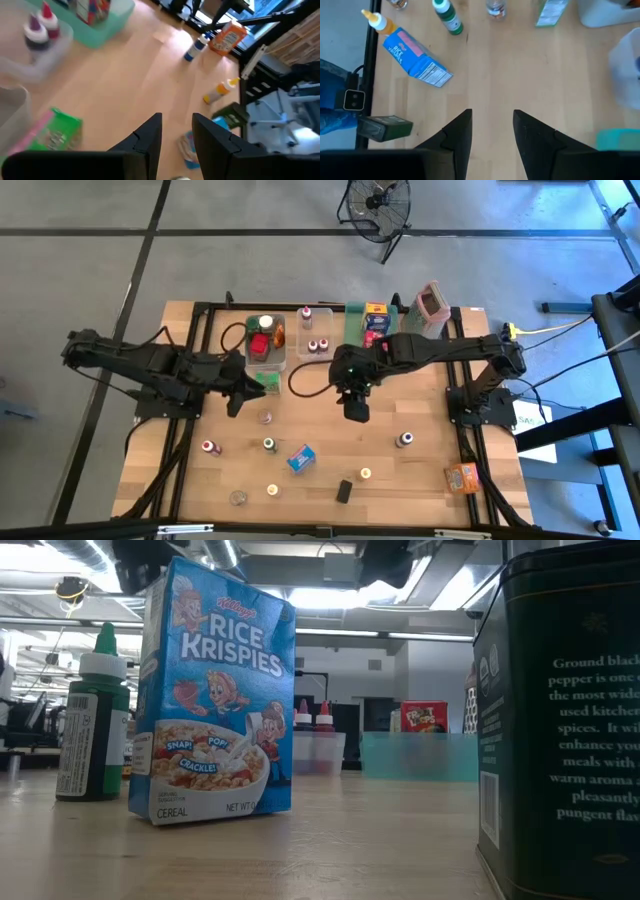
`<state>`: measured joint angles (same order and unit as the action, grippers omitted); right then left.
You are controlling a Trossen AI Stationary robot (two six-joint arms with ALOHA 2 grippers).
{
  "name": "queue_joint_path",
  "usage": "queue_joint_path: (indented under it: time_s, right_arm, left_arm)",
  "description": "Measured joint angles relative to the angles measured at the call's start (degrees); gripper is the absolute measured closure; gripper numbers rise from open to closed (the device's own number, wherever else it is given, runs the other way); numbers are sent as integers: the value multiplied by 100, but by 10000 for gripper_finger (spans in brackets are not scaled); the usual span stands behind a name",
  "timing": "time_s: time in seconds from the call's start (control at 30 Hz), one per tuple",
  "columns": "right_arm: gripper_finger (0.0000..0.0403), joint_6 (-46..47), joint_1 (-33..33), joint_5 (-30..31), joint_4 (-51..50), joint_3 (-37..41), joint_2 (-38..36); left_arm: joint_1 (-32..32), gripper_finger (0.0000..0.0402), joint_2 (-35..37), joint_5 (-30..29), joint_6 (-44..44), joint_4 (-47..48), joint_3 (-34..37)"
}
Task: Pick & Place Kitchen Items
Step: Put the red food coloring bottle into the transparent bin
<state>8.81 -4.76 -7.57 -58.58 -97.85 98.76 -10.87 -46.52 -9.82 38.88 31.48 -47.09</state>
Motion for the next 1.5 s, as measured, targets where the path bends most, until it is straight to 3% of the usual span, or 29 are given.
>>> queue_joint_path:
  time_s: [0.23,0.37,0.63,0.8,0.97,1.1,1.3,1.5]
  right_arm:
    - [258,423,-138,-146,588,298,3]
    - [258,773,-146,-149,794,296,2]
    - [258,1283,-183,174,1822,296,2]
    - [258,1319,-425,1030,2218,296,2]
    - [258,1629,-697,1654,2329,294,2]
    - [258,1968,-825,1794,2328,294,2]
    - [258,2454,-1007,1806,2382,294,2]
    - [258,2591,-1215,1812,2848,294,2]
  left_arm:
    - [-360,299,-9,-352,542,31,0]
    - [-375,289,-8,-401,416,57,0]
    - [-398,227,-7,175,65,422,0]
    - [-767,195,28,410,-1076,561,0]
    - [-1256,193,166,-24,-2951,580,0]
    - [-1534,193,197,-148,-4273,954,0]
    - [-1801,194,55,109,-4283,1893,-2]
    - [-2296,192,-116,375,-4044,2380,-564]
